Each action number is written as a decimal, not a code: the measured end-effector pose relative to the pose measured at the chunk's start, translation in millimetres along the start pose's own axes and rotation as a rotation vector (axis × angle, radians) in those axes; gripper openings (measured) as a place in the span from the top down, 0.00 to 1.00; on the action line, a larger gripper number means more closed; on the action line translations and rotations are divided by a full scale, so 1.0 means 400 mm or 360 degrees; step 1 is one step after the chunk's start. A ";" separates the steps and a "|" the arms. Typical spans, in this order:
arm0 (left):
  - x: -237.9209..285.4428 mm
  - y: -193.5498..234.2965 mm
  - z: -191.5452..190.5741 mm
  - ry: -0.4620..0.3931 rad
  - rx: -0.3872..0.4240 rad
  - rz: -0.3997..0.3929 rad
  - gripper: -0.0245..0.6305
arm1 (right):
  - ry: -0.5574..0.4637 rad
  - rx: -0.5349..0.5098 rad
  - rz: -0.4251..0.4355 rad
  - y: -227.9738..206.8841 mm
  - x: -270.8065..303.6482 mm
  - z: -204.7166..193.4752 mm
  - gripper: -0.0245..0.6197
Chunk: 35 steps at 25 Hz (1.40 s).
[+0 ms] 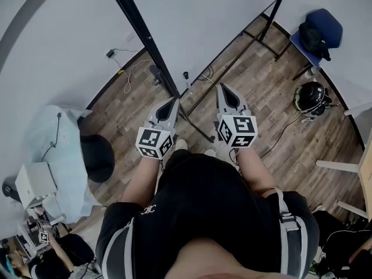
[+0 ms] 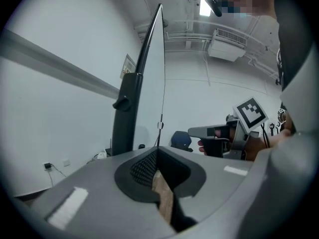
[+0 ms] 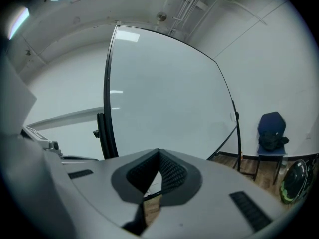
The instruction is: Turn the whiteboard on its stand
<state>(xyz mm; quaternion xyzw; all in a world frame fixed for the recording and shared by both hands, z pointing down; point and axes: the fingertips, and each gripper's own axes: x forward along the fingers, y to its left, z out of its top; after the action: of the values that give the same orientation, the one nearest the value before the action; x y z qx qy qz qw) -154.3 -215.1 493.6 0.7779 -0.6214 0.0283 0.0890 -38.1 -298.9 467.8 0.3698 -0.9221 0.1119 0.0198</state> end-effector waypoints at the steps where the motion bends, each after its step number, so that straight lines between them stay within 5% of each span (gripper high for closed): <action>1: 0.016 -0.016 0.003 -0.0008 -0.0013 -0.0027 0.95 | -0.0019 -0.0010 -0.0017 -0.003 -0.004 0.005 0.95; 7: 0.097 -0.071 0.027 -0.0038 -0.0050 -0.0083 0.95 | -0.0101 -0.0099 -0.0185 -0.047 -0.038 0.026 0.95; 14: 0.148 -0.065 0.026 0.0003 -0.0090 -0.0002 0.95 | -0.0132 -0.0109 -0.0288 -0.098 -0.079 0.039 0.95; 35: 0.169 -0.097 0.041 0.0011 0.0000 -0.0028 0.95 | -0.0106 -0.0095 -0.0306 -0.108 -0.111 0.018 0.95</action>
<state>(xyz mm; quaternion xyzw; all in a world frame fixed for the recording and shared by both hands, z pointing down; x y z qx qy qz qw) -102.4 -274.9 483.9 0.7833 -0.6142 0.0303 0.0915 24.1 -300.9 463.7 0.4593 -0.8855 0.0697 0.0108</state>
